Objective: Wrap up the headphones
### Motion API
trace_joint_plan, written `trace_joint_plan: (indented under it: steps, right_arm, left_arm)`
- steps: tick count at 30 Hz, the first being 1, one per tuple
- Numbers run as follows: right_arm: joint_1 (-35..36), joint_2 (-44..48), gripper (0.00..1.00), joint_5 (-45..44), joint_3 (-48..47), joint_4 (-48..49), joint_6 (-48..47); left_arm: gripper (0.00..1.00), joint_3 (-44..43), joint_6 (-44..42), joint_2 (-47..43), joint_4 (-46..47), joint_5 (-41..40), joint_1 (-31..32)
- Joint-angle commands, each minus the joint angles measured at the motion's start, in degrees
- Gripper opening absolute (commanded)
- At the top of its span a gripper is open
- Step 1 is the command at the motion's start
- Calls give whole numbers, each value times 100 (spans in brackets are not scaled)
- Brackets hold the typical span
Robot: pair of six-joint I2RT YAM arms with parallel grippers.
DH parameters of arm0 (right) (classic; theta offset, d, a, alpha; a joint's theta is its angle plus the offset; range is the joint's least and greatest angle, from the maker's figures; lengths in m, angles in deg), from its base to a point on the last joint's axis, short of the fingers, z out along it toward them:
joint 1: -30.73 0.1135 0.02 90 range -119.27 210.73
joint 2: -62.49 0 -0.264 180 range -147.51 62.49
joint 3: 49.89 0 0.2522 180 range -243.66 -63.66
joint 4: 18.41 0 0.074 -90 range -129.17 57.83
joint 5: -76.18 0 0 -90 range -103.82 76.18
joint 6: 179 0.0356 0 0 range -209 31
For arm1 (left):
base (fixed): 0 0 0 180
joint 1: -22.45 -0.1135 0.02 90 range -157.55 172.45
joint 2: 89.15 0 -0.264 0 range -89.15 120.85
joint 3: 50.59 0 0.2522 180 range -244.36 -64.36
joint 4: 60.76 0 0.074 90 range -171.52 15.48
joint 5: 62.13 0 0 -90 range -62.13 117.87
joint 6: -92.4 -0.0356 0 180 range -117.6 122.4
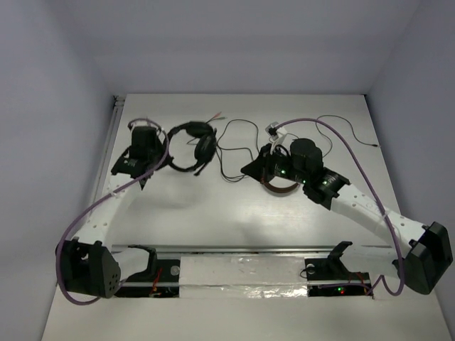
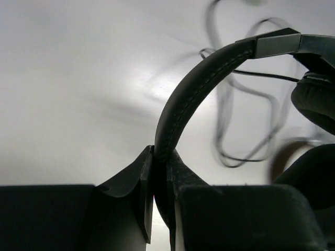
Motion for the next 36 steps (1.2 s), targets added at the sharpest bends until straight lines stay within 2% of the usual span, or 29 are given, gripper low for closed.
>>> trace_joint_plan:
  steps: [1,3,4,5,6,7,8,9,10,11,14,19,22,23,24,25,28,31,33,36]
  right_arm:
    - [53,-116,0,351,-403,386,-590]
    - [-68,-126,10,360,-404,526,-723]
    - [-157,-117,24,413,-404,605,-793]
    - [-279,-108,27,509,-404,640,-829]
    - [-629,-91,30,693,-395,693,-847]
    - [-824,-73,41,1269,-334,789,-751]
    - [-1000,-99,47,1518,-273,1138,-663]
    - [-1149,-134,53,1686,-220,1324,-575]
    - [-1307,-213,64,1818,-193,1474,-487]
    - [-1309,-431,68,1811,-315,1493,-539]
    - [-1309,-801,81,1653,-561,1441,-793]
    - [-1309,-1565,87,2134,-905,1650,-778]
    - [-1309,-1725,87,2189,-809,2055,-627]
    - [-1309,-1734,83,2171,-799,2117,-618]
    - [-1309,-1726,74,2171,-808,2048,-636]
    - [-1309,-1665,54,2258,-878,1899,-705]
    - [-1309,-1419,20,2626,-765,1617,-663]
    - [-1186,-839,12,2681,-554,1643,-479]
    - [-1186,-384,7,2567,-509,1223,-504]
    - [-1186,22,6,1743,-474,659,-531]
  left_arm:
    - [0,-1227,-918,-109,-557,1301,11]
    - [0,-1808,-1069,22,-769,1714,11]
    - [0,-1940,-1191,58,-918,2073,11]
    - [0,-2072,-1253,93,-989,2268,11]
    - [0,-2317,-1280,154,-1103,2357,11]
    - [0,-2398,-1289,138,-1182,2532,11]
    - [0,-2538,-1332,129,-1192,2655,11]
    - [0,-2626,-1307,120,-1227,2752,-41]
    - [0,-2706,-1306,103,-1253,2910,-42]
    - [0,-2837,-1306,102,-1253,3007,-42]
    - [0,-3110,-1271,102,-1367,3280,-42]
    - [0,-3532,-1228,94,-1517,3474,-42]
    - [0,-3655,-1245,102,-1604,3465,-42]
    - [0,-3664,-1254,102,-1605,3448,-42]
    - [0,-3682,-1262,111,-1605,3430,-42]
    - [0,-3699,-1280,129,-1666,3230,-42]
    - [0,-3656,-1315,155,-1614,2868,-42]
    - [0,-3603,-1157,181,-1352,3016,-42]
    - [0,-3681,-1026,164,-1219,3035,-42]
    - [0,-3848,-894,216,-999,3139,-42]
